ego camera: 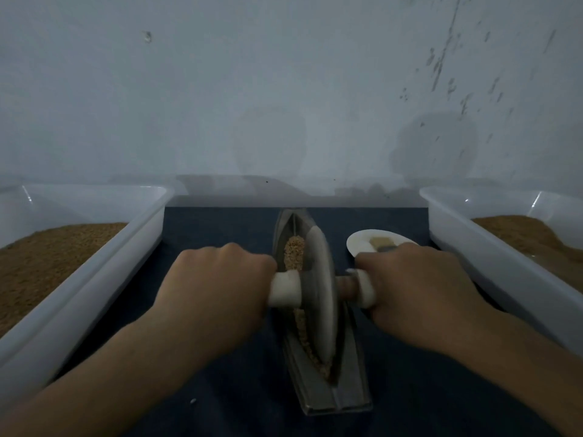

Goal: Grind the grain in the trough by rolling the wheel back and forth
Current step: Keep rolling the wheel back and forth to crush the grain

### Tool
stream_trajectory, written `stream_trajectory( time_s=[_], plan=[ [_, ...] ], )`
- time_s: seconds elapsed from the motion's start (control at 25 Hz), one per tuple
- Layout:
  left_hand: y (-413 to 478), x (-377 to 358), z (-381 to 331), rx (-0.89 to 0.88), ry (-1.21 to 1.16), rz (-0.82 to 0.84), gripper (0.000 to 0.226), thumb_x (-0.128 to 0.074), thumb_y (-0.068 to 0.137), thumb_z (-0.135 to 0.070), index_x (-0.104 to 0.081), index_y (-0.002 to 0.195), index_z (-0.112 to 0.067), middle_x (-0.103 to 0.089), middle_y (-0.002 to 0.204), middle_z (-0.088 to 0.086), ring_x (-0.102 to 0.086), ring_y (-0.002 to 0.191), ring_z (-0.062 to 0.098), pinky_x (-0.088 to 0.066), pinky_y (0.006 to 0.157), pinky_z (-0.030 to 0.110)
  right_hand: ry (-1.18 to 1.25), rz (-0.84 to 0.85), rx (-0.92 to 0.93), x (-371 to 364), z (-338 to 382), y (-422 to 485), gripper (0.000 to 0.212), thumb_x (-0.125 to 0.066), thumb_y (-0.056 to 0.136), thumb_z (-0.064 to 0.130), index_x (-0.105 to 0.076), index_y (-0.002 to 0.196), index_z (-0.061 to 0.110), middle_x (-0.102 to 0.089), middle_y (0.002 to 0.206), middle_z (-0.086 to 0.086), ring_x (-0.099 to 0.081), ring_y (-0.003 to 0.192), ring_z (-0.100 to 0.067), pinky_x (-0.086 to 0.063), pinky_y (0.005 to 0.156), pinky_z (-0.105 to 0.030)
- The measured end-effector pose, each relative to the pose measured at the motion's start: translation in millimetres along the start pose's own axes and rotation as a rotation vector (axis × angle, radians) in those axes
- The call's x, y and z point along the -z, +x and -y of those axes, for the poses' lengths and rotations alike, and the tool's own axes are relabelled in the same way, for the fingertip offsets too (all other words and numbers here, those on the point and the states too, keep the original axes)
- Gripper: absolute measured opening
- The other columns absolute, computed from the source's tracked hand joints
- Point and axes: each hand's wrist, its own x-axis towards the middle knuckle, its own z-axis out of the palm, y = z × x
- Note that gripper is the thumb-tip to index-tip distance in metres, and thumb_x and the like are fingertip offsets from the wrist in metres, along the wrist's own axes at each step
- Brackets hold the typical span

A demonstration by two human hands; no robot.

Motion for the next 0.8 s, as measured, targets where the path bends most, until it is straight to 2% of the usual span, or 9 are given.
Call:
stream_trajectory(
  time_s=[0.08,0.16,0.24,0.32,0.44,0.52,0.6,0.68,0.8],
  plan=[
    [9.2,-7.0,-1.3,0.013,0.021,0.088,0.037,-0.075,0.058,-0.042,-0.039,0.066,-0.036,-0.014,0.057,-0.012,-0.015,0.044,0.009,-0.013,0.045,0.02,-0.022,0.074,-0.034,-4.7,1.7,4.4,0.051,-0.067,0.061,0.049,-0.018,0.067,0.036,-0.028,0.055,0.014,-0.013,0.049,0.003,-0.003,0.048,-0.017],
    [33.4,-26.3,0.2,0.132,0.019,0.211,0.014,-0.066,0.077,-0.04,-0.057,0.086,-0.035,-0.033,0.065,-0.01,-0.037,0.055,0.014,-0.031,0.051,0.031,0.043,0.145,-0.093,-22.6,4.4,29.9,0.043,-0.071,0.074,0.041,-0.029,0.068,0.035,-0.039,0.062,0.013,-0.036,0.052,-0.005,-0.017,0.047,-0.022],
    [60.4,-32.7,4.7,0.199,-0.025,0.277,0.017,-0.062,0.085,-0.035,-0.062,0.101,-0.031,-0.047,0.078,-0.006,-0.047,0.067,0.018,-0.039,0.061,0.035,0.115,0.219,-0.181,-31.7,6.7,62.6,0.026,-0.066,0.084,0.038,-0.042,0.078,0.031,-0.049,0.074,0.008,-0.056,0.07,-0.021,-0.034,0.056,-0.03],
    [66.8,-31.1,5.7,0.216,-0.022,0.295,0.019,-0.061,0.086,-0.033,-0.063,0.105,-0.029,-0.053,0.084,-0.004,-0.049,0.07,0.019,-0.041,0.063,0.035,0.137,0.277,-0.189,-32.7,3.6,74.7,0.021,-0.065,0.085,0.037,-0.045,0.081,0.031,-0.052,0.079,0.005,-0.059,0.079,-0.024,-0.04,0.062,-0.032],
    [31.5,-20.0,1.6,0.129,-0.034,0.22,0.014,-0.066,0.08,-0.04,-0.058,0.091,-0.034,-0.044,0.071,-0.01,-0.044,0.062,0.015,-0.035,0.056,0.032,0.087,0.207,-0.108,-18.0,1.9,36.0,0.039,-0.07,0.076,0.039,-0.032,0.072,0.034,-0.044,0.07,0.01,-0.04,0.058,-0.013,-0.023,0.048,-0.024],
    [2.0,-10.7,-2.2,0.018,-0.003,0.096,0.03,-0.07,0.067,-0.043,-0.042,0.071,-0.035,-0.026,0.058,-0.011,-0.031,0.048,0.012,-0.021,0.046,0.024,-0.02,0.056,-0.056,-5.7,5.7,1.5,0.055,-0.075,0.063,0.043,-0.02,0.071,0.035,-0.035,0.06,0.011,-0.015,0.051,-0.001,-0.005,0.048,-0.02],
    [-0.4,-6.3,1.7,-0.014,0.027,0.013,0.043,-0.072,0.056,-0.042,-0.031,0.067,-0.036,-0.016,0.055,-0.011,-0.02,0.043,0.011,-0.008,0.047,0.018,-0.057,0.005,-0.055,-3.5,1.7,-5.8,0.058,-0.076,0.059,0.045,-0.021,0.072,0.038,-0.03,0.056,0.012,-0.005,0.052,0.0,0.0,0.051,-0.018],
    [13.2,-16.6,-0.7,0.052,0.044,0.106,0.026,-0.069,0.067,-0.04,-0.044,0.071,-0.034,-0.024,0.058,-0.011,-0.029,0.047,0.014,-0.02,0.046,0.024,-0.056,0.088,-0.092,-12.0,4.9,7.3,0.053,-0.075,0.067,0.043,-0.023,0.069,0.035,-0.036,0.057,0.011,-0.02,0.048,-0.007,-0.005,0.048,-0.02],
    [55.9,-33.9,6.6,0.202,-0.039,0.285,0.012,-0.06,0.084,-0.034,-0.061,0.096,-0.032,-0.051,0.078,-0.005,-0.053,0.069,0.021,-0.04,0.06,0.035,0.028,0.133,-0.178,-31.6,11.5,56.0,0.028,-0.066,0.087,0.037,-0.039,0.08,0.031,-0.058,0.076,0.005,-0.047,0.063,-0.019,-0.025,0.051,-0.028]
  ],
)
